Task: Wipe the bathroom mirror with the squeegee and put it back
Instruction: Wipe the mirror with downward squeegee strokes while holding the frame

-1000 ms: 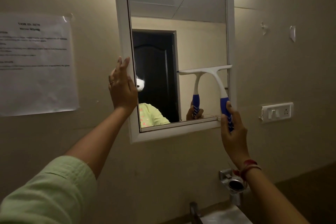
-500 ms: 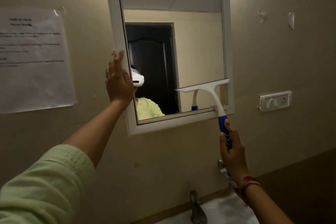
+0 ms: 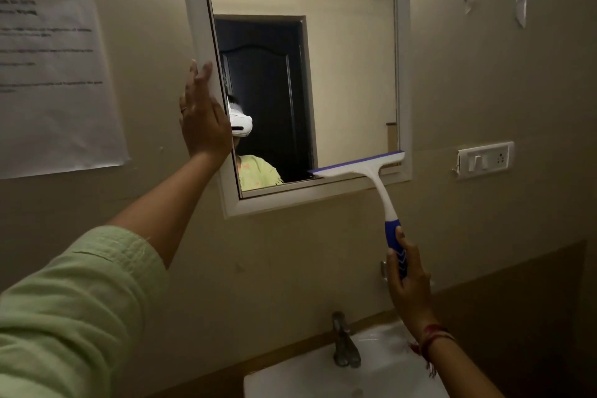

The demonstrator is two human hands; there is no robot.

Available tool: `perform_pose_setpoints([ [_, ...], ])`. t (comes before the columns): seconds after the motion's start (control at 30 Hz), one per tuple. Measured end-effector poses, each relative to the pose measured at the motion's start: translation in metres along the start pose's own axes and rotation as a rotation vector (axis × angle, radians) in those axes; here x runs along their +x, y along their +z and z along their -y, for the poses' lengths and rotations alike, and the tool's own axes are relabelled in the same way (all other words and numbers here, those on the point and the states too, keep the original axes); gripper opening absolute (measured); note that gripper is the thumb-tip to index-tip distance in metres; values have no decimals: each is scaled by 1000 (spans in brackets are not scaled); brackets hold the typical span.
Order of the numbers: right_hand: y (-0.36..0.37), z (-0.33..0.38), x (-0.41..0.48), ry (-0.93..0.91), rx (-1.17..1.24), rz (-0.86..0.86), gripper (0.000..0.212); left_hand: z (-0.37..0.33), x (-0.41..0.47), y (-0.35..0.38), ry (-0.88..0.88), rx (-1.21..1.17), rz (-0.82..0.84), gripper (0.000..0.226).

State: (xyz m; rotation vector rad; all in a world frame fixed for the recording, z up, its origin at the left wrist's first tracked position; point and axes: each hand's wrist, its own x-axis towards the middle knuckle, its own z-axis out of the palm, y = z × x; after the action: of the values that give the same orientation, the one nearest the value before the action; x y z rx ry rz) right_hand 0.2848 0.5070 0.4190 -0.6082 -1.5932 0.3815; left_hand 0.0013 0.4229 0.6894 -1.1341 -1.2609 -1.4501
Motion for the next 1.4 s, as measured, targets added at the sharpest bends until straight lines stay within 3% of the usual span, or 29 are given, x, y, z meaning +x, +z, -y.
perform_pose_setpoints([
  [0.67, 1, 2, -14, 41, 39, 17, 39, 4, 0, 2, 3, -12, -9, 49],
  [0.93, -1, 2, -14, 33, -39, 11, 57, 3, 0, 1, 5, -14, -1, 50],
  [1.17, -2, 5, -13, 31, -44, 1, 56, 1, 0, -1, 0, -20, 6, 50],
  [1.27, -2, 6, -14, 33, -20, 2, 42, 1, -1, -1, 5, -24, 7, 50],
  [1.4, -1, 7, -14, 30, 5, -17, 61, 1, 0, -1, -10, -18, 11, 49],
])
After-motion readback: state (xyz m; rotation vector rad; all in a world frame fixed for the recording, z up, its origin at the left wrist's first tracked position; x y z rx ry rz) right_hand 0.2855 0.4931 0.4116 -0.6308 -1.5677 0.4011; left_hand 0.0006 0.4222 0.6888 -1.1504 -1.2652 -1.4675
